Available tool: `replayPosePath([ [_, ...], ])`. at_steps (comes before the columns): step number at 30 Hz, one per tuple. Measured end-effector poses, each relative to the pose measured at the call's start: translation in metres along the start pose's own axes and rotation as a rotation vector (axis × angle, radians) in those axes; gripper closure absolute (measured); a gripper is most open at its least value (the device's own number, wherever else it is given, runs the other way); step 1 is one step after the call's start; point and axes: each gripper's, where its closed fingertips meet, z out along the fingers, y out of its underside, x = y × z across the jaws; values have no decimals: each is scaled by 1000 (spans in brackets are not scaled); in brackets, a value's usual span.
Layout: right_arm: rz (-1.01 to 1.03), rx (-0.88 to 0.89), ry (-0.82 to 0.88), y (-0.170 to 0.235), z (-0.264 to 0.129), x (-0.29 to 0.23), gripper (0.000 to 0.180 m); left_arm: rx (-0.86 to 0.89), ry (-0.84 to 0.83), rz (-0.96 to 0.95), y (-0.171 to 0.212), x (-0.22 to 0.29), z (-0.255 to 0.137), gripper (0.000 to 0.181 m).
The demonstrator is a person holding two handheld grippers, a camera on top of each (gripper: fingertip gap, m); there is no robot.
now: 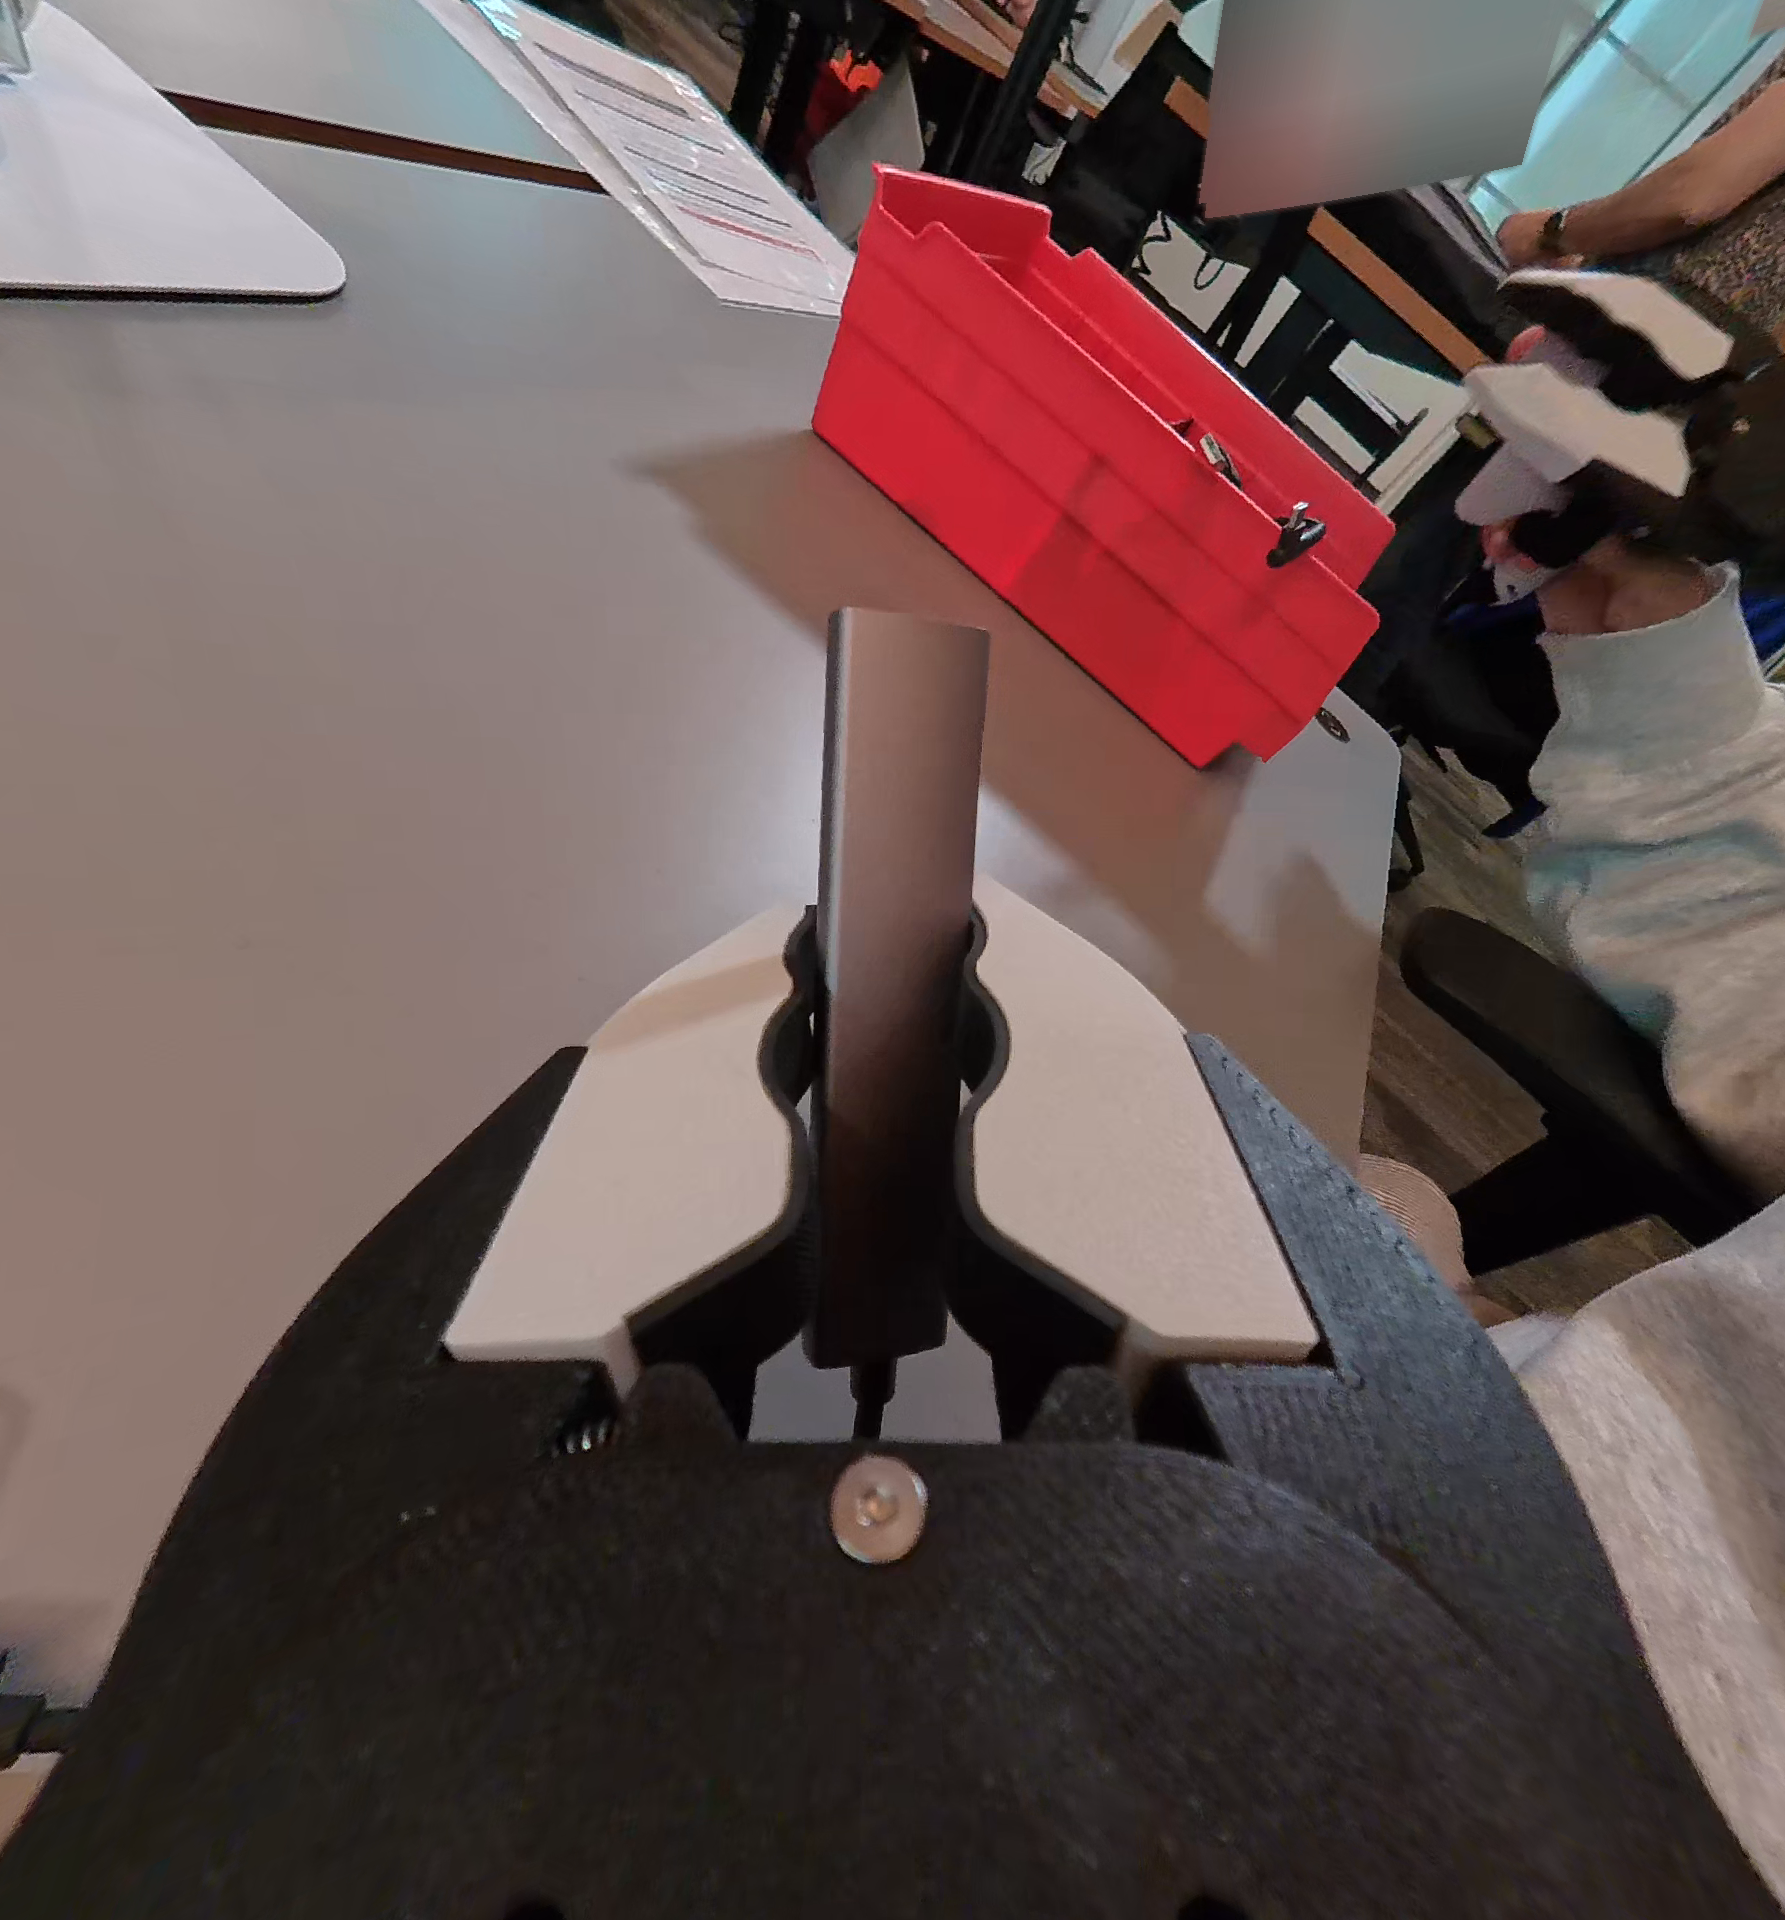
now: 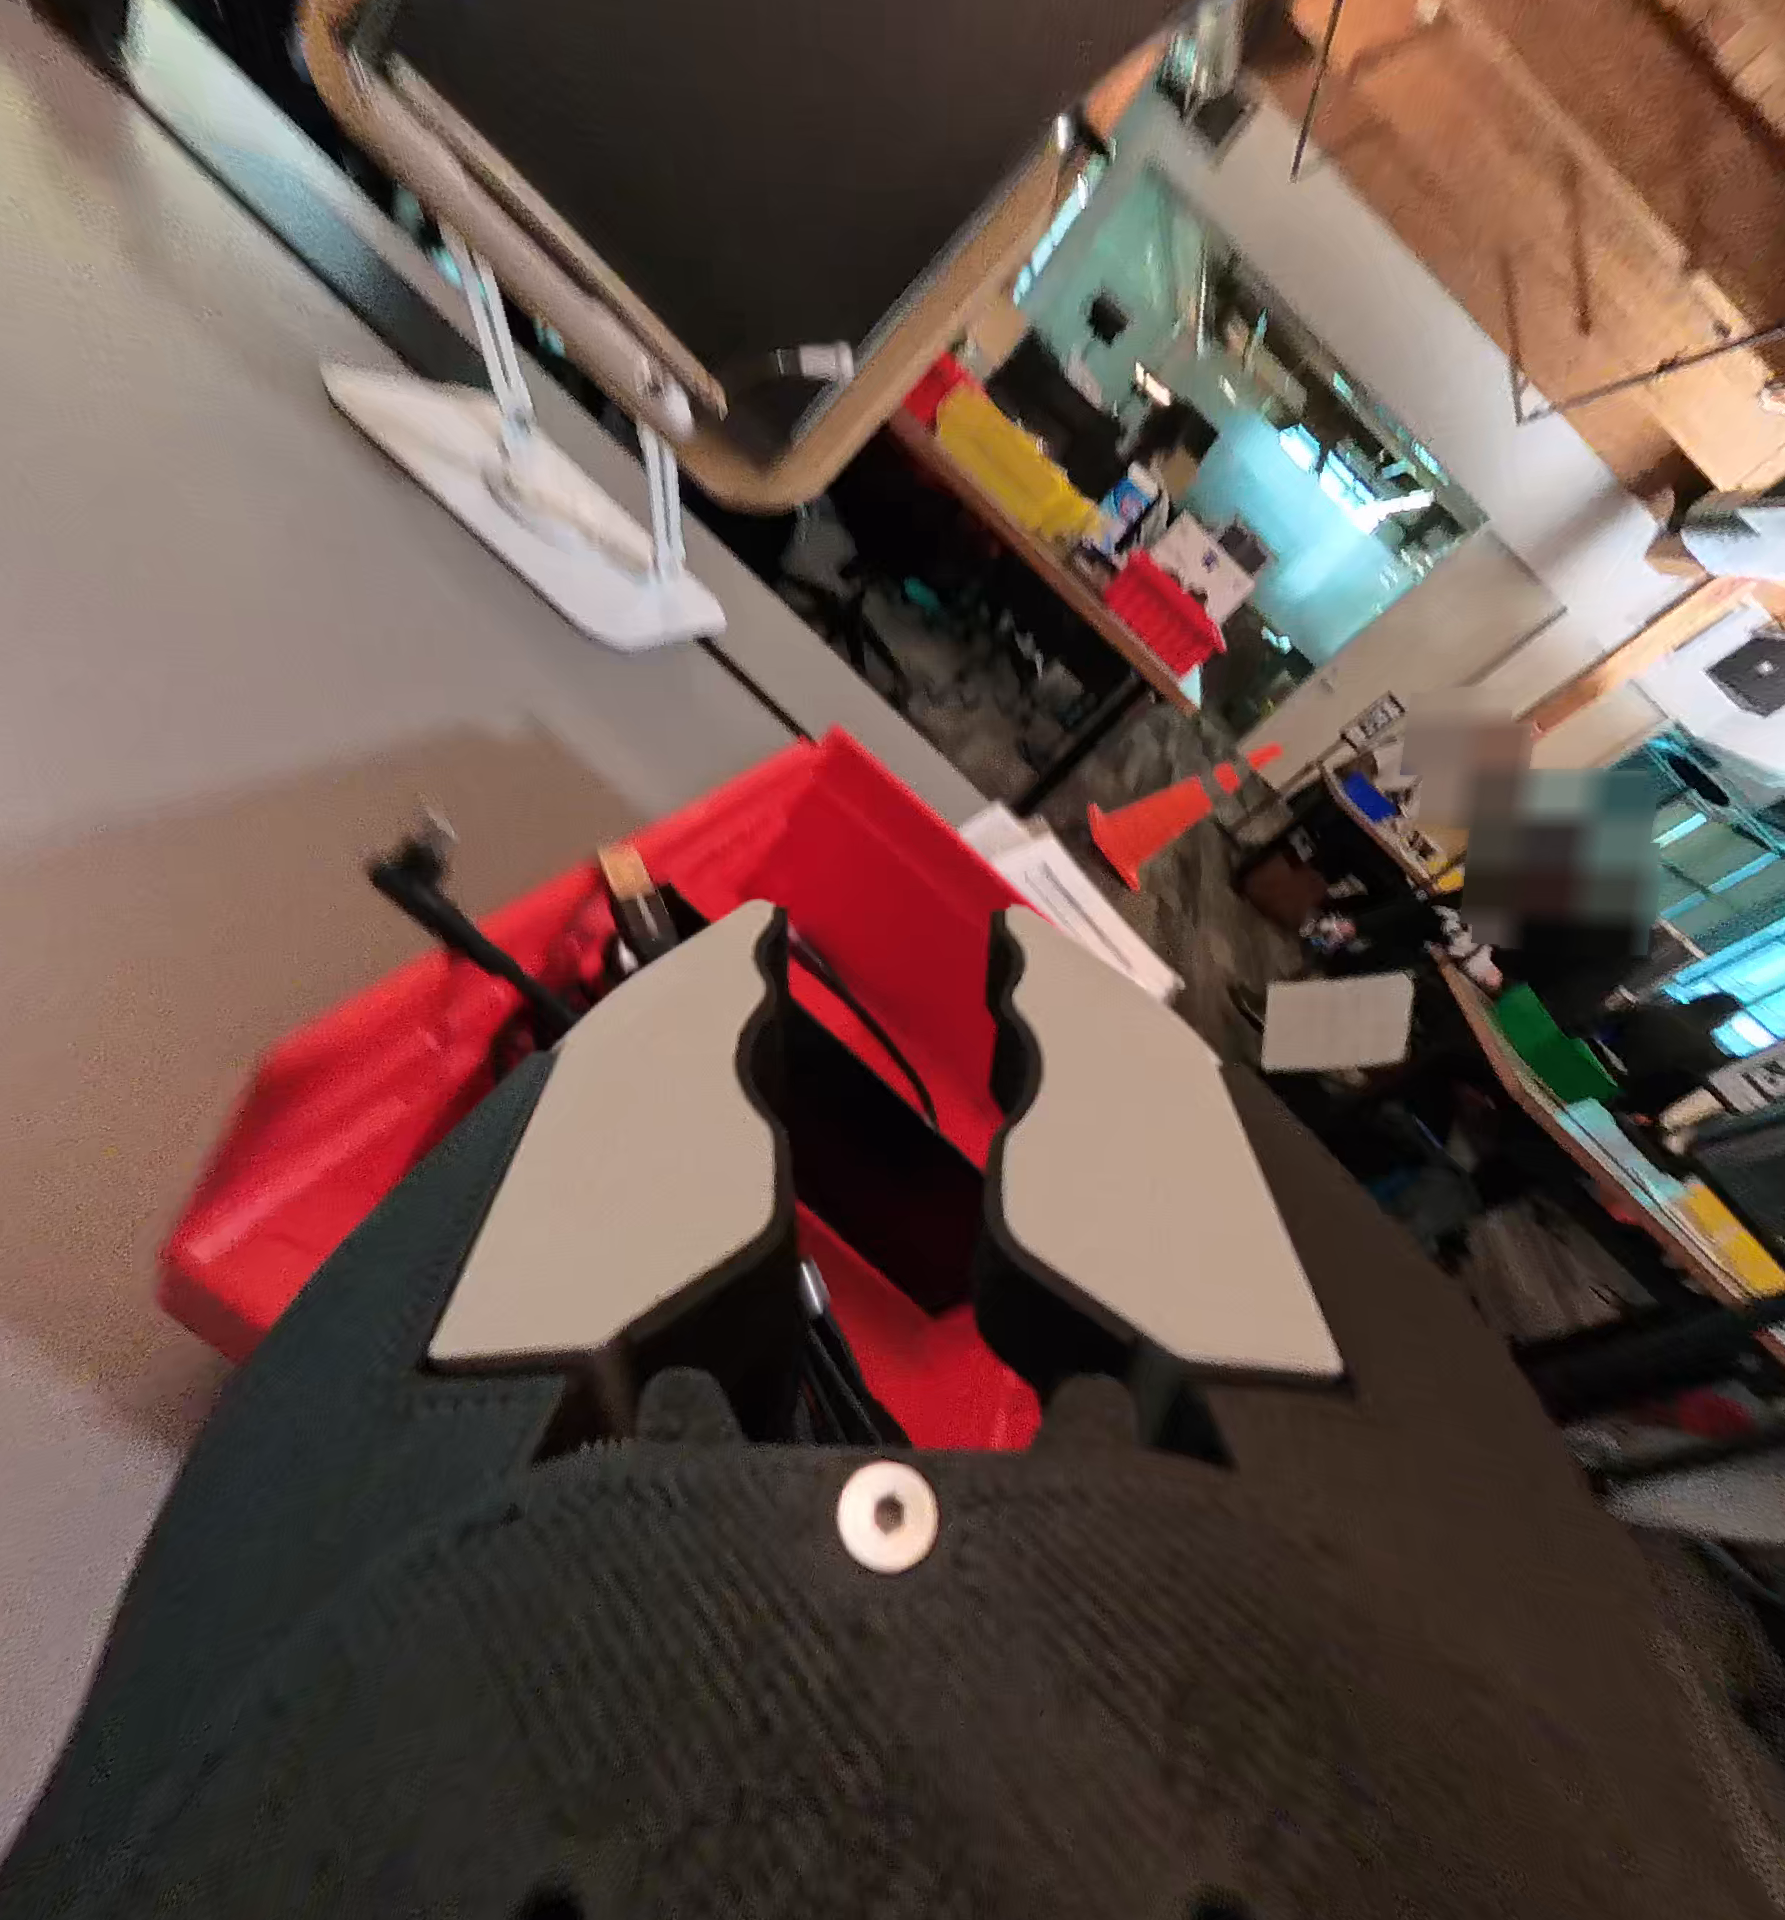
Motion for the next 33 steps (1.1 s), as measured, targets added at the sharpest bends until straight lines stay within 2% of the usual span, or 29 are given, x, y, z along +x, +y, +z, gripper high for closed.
replayPosePath([
  [6, -42, 116, -156, -62, 4, -55, 147, 7, 36, -2, -1, 8, 0, 154],
  [11, 268, 341, -515, -138, 14, -155, 148, 29, 154, -8, -8, 36, 1, 155],
  [13, 352, 301, -594, -147, 26, -192, 145, -18, 125, 59, -1, 41, 5, 155],
  [16, 446, 96, -567, -129, 56, -229, 147, -86, 87, 173, 12, 50, 12, 156],
  [22, 773, 0, -709, -128, 61, -286, 138, -159, 68, 354, 35, 75, 28, 156],
  [23, 819, -10, -743, -130, 60, -292, 141, -174, 62, 396, 40, 79, 30, 157],
  [24, 850, -23, -782, -130, 58, -297, 159, -191, 41, 439, 44, 80, 32, 157],
  [26, 925, -23, -845, -137, 54, -297, 169, -177, -13, 520, 44, 80, 34, 156],
  [28, 986, 22, -800, -142, 57, -276, 170, -65, -58, 556, 28, 82, 32, 112],
  [29, 1001, 66, -779, -147, 57, -258, 170, -17, -65, 557, 19, 82, 29, 99],
  [31, 1011, 158, -701, -157, 57, -210, 170, 72, -75, 521, 2, 80, 20, 91],
  [33, 942, 224, -571, -165, 54, -152, 170, 158, -64, 440, -12, 74, 11, 91],
])
